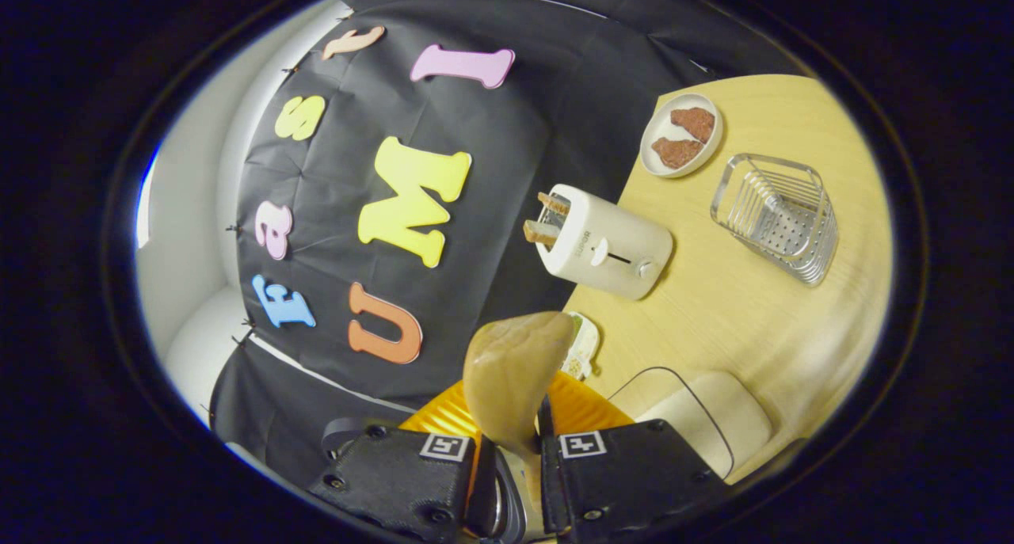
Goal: Close the left gripper, press the button to open the rice cooker; take a wooden spoon from the chopstick holder with the right hand, scoop a spoonful of rice and pour it into the rice cooker, then put the wooden spoon back into the chopstick holder.
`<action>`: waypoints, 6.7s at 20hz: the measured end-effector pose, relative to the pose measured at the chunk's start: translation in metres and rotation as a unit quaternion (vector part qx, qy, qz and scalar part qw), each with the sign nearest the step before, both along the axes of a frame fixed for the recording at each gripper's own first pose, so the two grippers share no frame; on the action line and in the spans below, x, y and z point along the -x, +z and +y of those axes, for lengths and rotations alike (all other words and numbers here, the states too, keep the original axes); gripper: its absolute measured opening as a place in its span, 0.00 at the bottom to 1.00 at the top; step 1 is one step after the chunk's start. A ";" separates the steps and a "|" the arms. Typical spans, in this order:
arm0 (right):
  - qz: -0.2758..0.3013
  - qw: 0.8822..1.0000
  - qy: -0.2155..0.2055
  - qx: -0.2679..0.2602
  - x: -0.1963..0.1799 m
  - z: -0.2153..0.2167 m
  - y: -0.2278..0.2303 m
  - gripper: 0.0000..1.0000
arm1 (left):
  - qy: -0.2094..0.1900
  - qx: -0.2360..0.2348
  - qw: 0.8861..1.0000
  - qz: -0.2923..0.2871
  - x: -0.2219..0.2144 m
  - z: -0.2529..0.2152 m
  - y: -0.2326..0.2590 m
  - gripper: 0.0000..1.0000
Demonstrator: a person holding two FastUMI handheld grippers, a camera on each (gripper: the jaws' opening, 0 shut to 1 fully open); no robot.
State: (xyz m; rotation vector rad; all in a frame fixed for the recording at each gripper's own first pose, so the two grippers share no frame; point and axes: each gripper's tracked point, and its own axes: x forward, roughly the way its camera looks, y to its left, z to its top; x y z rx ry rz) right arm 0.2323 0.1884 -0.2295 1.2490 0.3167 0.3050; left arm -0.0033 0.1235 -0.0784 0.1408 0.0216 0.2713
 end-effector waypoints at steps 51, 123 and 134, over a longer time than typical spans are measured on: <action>-0.332 0.745 0.213 0.538 0.101 0.324 0.067 0.29 | 0.091 0.026 0.995 0.021 0.054 0.068 -0.026 0.95; -0.063 0.820 -0.121 0.556 0.026 -0.220 0.040 1.00 | -0.050 -0.007 0.998 0.024 -0.031 -0.074 -0.001 0.95; -0.159 0.813 -0.033 0.559 0.166 -0.110 0.130 0.97 | -0.073 0.034 0.996 0.033 -0.124 -0.052 0.058 0.91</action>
